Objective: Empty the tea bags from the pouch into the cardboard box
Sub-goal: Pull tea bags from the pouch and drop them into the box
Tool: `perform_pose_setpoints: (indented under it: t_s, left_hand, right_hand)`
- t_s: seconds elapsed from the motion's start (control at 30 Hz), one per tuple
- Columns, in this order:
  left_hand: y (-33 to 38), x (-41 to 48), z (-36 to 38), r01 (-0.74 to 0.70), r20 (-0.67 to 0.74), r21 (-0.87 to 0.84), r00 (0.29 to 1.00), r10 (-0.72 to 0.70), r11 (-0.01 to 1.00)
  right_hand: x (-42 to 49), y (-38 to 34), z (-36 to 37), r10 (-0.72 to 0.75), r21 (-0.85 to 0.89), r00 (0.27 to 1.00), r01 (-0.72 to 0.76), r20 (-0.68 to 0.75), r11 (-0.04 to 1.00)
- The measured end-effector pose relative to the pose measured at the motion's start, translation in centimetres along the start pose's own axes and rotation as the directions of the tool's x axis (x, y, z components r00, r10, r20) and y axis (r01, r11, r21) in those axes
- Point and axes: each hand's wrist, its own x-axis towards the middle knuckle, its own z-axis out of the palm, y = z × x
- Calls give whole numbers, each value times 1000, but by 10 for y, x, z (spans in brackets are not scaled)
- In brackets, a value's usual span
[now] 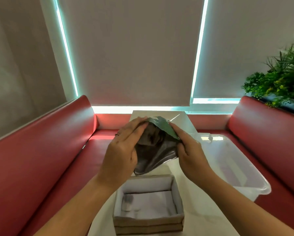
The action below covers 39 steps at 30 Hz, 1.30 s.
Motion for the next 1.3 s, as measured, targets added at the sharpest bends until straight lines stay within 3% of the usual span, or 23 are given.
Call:
perform_pose_setpoints:
  t_s: [0.1, 0.17, 0.33, 0.63, 0.8, 0.9, 0.97, 1.03, 1.07, 1.13, 1.23, 1.3]
  left_hand:
    - [-7, 0, 8, -144, -108, 65, 983, 150, 987]
    - [-15, 0, 17, -183, -119, 71, 975, 190, 981]
    - [-33, 0, 37, -77, -164, 74, 982, 89, 994]
    - [-66, -27, 81, 75, -57, 61, 996, -71, 995]
    - [-89, -43, 97, 128, 121, 15, 984, -129, 992]
    - [-96, -58, 94, 270, 283, -207, 937, -206, 940]
    - [-102, -64, 85, 445, 343, -403, 884, -318, 800]
    - [-115, -63, 85, 583, 280, -513, 808, -519, 630]
    - [-125, -61, 90, 659, 252, -518, 727, -639, 546]
    - [-150, -57, 109, 847, 297, -378, 493, -817, 374]
    - [-171, -55, 140, 996, 549, -29, 86, -831, 84]
    - [-170, -52, 155, 984, 630, 174, -73, -773, 48]
  right_hand:
    - [6, 8, 5, -185, 10, 981, 185, -59, 983]
    - [14, 13, 7, -191, 55, 980, 195, -60, 979]
    - [25, 27, 15, -225, 37, 971, 228, -78, 973]
    - [28, 74, 38, -65, 63, 997, 62, 50, 996]
    - [22, 103, 56, 39, 39, 991, -44, 127, 998]
    - [11, 120, 62, 136, 56, 973, -149, 188, 987]
    - [2, 127, 61, 206, 140, 954, -239, 220, 961]
    - [-4, 131, 57, 221, 134, 948, -256, 229, 957]
    - [-6, 133, 55, 225, 122, 947, -257, 228, 959]
    - [-9, 136, 49, 231, 87, 946, -256, 227, 963]
    - [-8, 136, 40, 254, 40, 939, -270, 231, 962]
    - [-6, 136, 35, 264, 27, 936, -277, 234, 960]
